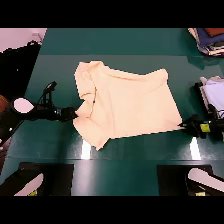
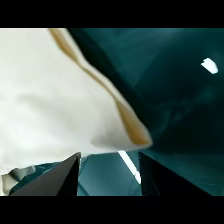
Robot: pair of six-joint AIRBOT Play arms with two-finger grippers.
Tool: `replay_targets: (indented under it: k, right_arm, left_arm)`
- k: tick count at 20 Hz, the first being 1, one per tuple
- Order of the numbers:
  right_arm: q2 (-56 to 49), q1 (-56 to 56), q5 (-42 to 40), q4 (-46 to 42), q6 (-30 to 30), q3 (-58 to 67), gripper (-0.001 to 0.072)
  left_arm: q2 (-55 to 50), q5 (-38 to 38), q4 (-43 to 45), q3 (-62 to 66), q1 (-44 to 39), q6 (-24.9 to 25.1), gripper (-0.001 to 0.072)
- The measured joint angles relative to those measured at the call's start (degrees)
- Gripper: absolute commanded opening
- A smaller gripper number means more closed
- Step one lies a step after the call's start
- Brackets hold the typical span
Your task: Fold the shirts.
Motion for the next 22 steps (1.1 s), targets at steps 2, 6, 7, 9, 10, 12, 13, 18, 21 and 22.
replay_targets:
  k: [2, 6, 7, 9, 10, 12, 13, 18, 21, 22]
  right_arm:
    - [-1.0, 2.2, -3.0, 1.2, -0.4, -0.6, 0.0168]
    - [0.1, 6.3, -7.7, 1.5, -0.9, -1.1, 0.0016]
    - [1.4, 7.2, -8.7, 1.3, -1.0, -1.1, 0.0016]
    - [4.9, 8.5, -10.4, 0.1, -1.2, 0.7, 0.0016]
    - [6.9, 9.3, -10.1, 0.9, -1.2, 2.4, 0.0016]
    - [11.1, 10.8, -9.2, 1.2, -1.3, 7.7, 0.0016]
    - [13.3, 11.7, -9.4, 1.3, -1.3, 11.3, 0.0016]
    - [20.4, 14.4, -9.6, 1.8, -1.4, 33.8, 0.0016]
    - [22.8, 13.7, -9.7, 1.6, -1.4, 47.7, 0.0016]
    - [23.5, 13.0, -9.7, 1.6, -1.4, 51.5, 0.0016]
  left_arm:
    - [0.0, -0.4, 0.0, 0.0, 0.0, 0.0, 0.0026]
    - [0.1, -1.3, 0.0, 0.3, 0.0, 0.0, 0.0025]
    - [0.1, -1.9, 0.1, 0.9, 0.0, 0.0, 0.0025]
    - [0.2, -3.5, 0.2, 3.8, 0.0, -0.1, 0.0025]
    - [0.2, -4.4, 0.2, 6.2, 0.0, -0.1, 0.0025]
    - [0.2, -6.6, 0.7, 13.4, 0.0, -0.1, 0.0025]
    - [0.2, -8.0, 1.5, 18.3, 0.0, -0.1, 0.0026]
    - [0.2, -14.7, 8.1, 48.3, 0.0, 0.0, 0.0027]
    - [0.2, -17.2, 11.3, 68.2, 0.0, 0.3, 0.0026]
    - [0.3, -17.2, 11.8, 73.8, 0.0, 0.4, 0.0025]
